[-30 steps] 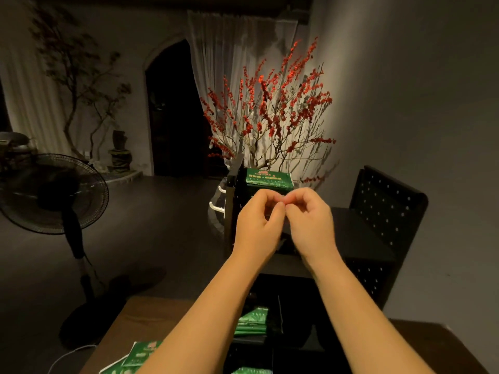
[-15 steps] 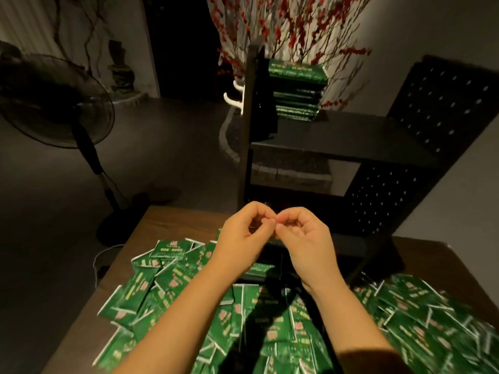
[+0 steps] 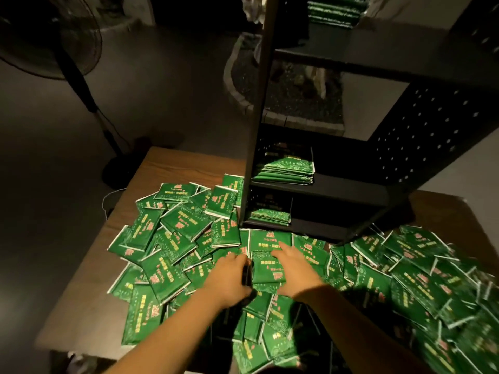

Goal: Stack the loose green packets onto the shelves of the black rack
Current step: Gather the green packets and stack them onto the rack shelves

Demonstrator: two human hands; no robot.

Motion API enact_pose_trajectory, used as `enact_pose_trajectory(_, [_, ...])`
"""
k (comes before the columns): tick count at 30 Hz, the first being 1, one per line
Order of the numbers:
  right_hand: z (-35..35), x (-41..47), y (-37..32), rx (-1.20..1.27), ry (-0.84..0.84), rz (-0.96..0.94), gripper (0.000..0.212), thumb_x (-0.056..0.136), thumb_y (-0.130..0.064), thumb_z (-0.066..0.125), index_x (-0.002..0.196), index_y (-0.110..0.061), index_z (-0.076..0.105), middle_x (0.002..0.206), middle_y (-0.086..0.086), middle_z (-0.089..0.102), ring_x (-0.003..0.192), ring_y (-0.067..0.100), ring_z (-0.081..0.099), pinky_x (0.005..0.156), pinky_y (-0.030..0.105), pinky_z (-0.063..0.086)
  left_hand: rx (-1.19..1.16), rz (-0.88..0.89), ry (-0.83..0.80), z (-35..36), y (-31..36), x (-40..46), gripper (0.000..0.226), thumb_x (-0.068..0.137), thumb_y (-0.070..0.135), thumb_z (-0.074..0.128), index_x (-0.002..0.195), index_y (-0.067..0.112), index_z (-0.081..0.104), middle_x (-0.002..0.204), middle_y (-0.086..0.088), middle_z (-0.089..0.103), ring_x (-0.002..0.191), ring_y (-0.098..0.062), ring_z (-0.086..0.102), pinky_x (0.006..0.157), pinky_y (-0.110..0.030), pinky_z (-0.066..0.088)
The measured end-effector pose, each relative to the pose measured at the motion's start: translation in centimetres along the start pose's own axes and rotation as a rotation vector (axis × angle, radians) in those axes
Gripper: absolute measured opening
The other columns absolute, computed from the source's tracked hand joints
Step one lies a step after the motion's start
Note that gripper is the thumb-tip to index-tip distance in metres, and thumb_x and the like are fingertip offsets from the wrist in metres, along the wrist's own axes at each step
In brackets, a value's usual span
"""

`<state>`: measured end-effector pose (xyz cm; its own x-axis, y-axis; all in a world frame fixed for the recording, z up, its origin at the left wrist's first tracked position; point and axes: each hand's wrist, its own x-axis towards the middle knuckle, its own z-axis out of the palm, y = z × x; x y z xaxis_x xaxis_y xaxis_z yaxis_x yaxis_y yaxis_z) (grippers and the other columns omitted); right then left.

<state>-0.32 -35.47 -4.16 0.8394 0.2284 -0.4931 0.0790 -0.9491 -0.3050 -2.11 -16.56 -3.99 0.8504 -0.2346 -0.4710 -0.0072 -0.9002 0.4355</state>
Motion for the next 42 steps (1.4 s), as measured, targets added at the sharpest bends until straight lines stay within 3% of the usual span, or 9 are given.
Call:
enact_pose_trajectory(7, [2.1, 1.3, 0.4, -0.344, -0.066, -0.013, 0.125, 0.067, -0.044, 0.084, 0.156, -0.023, 0.000, 0.162, 0.002, -0.017, 0.150, 0.032, -0.010, 0.117, 0.060, 0.002, 0.347, 0.044, -0.047, 3.9, -0.7, -1.7, 0.080, 0.078, 0.045, 0.072, 0.144, 0.028, 0.030, 0.146, -0.001, 0.029, 0.133, -0.026, 0.030, 0.112, -0.056, 0.022])
enact_pose_trajectory(11, [2.8, 1.3, -0.3, -0.424, 0.022, -0.071, 0.110, 0.072, -0.053, 0.077, 0.154, -0.015, 0.014, 0.162, 0.007, 0.008, 0.148, 0.028, 0.011, 0.116, 0.060, 0.015, 0.341, 0.132, 0.092, 4.9, -1.8, -1.9, 0.051, 0.089, 0.040, 0.059, 0.137, 0.035, 0.041, 0.145, 0.002, 0.034, 0.133, -0.025, 0.029, 0.108, -0.052, 0.020])
enact_pose_trajectory(17, [3.1, 0.7, -1.0, -0.360, 0.043, -0.123, 0.076, 0.089, -0.026, 0.065, 0.152, -0.021, 0.023, 0.154, 0.002, 0.034, 0.139, 0.022, 0.033, 0.116, 0.050, 0.023, 0.188, 0.199, 0.194, 4.4, -3.4, -2.0, 0.030, 0.095, 0.041, 0.052, 0.124, 0.041, 0.059, 0.130, 0.014, 0.050, 0.129, -0.017, 0.035, 0.101, -0.043, 0.021])
enact_pose_trajectory(22, [1.5, -1.0, -0.7, -0.051, 0.062, -0.119, 0.058, 0.094, -0.014, 0.056, 0.147, -0.025, 0.036, 0.149, -0.009, 0.041, 0.135, 0.010, 0.040, 0.116, 0.026, 0.025, -0.023, 0.252, 0.222, 2.7, -4.1, -2.0, 0.053, 0.087, 0.061, 0.025, 0.118, 0.039, 0.061, 0.118, 0.022, 0.052, 0.117, -0.002, 0.036, 0.095, -0.031, 0.021])
enact_pose_trajectory(26, [0.2, -2.7, 0.0, 0.229, 0.184, -0.031, 0.035, 0.097, -0.015, 0.053, 0.131, -0.022, 0.051, 0.122, -0.013, 0.051, 0.111, 0.007, 0.056, 0.089, 0.007, 0.044, -0.478, 0.185, 0.264, 1.7, -3.9, -3.0, 0.016, 0.100, 0.038, 0.045, 0.095, 0.032, 0.058, 0.095, 0.010, 0.065, 0.087, -0.003, 0.061, 0.078, -0.027, 0.049])
enact_pose_trajectory(29, [-1.0, -3.7, -0.5, 0.624, 0.251, 0.127, 0.050, 0.097, -0.013, 0.054, 0.145, -0.014, 0.037, 0.140, -0.004, 0.047, 0.137, 0.022, 0.042, 0.104, 0.017, 0.038, -1.013, -0.005, 0.273, 0.7, -2.3, -3.4, 0.014, 0.102, 0.018, 0.052, 0.102, 0.010, 0.062, 0.094, -0.014, 0.071, 0.083, -0.026, 0.071, 0.072, -0.047, 0.060])
enact_pose_trajectory(33, [-2.3, -4.2, -1.3, 0.970, 0.261, 0.214, 0.072, 0.096, -0.012, 0.055, 0.155, -0.008, 0.013, 0.162, 0.007, 0.018, 0.147, 0.023, 0.022, 0.116, 0.034, 0.023, -1.285, -0.199, 0.266, 0.7, -2.0, -1.6, 0.073, 0.081, 0.065, 0.063, 0.130, 0.012, 0.055, 0.130, -0.013, 0.063, 0.117, -0.031, 0.063, 0.101, -0.058, 0.047])
enact_pose_trajectory(37, [-2.7, -4.2, -2.6, 1.202, 0.250, 0.233, 0.069, 0.098, -0.013, 0.053, 0.155, -0.010, 0.014, 0.162, 0.006, 0.018, 0.147, 0.022, 0.023, 0.117, 0.038, 0.021, -1.453, -0.165, 0.185, -1.7, 1.2, -1.4, 0.027, 0.103, 0.026, 0.043, 0.115, 0.014, 0.064, 0.107, -0.012, 0.074, 0.103, -0.032, 0.069, 0.099, -0.055, 0.048])
enact_pose_trajectory(42, [-3.9, -4.8, -5.5, 1.313, 0.156, 0.211, 0.036, 0.104, -0.024, 0.042, 0.137, -0.011, 0.047, 0.151, 0.006, 0.040, 0.121, 0.013, 0.046, 0.099, 0.019, 0.039, -1.364, -0.102, 0.101, -1.9, 4.2, -1.3, 0.026, 0.096, 0.037, 0.055, 0.119, 0.025, 0.049, 0.109, -0.002, 0.070, 0.101, -0.021, 0.068, 0.101, -0.048, 0.048])
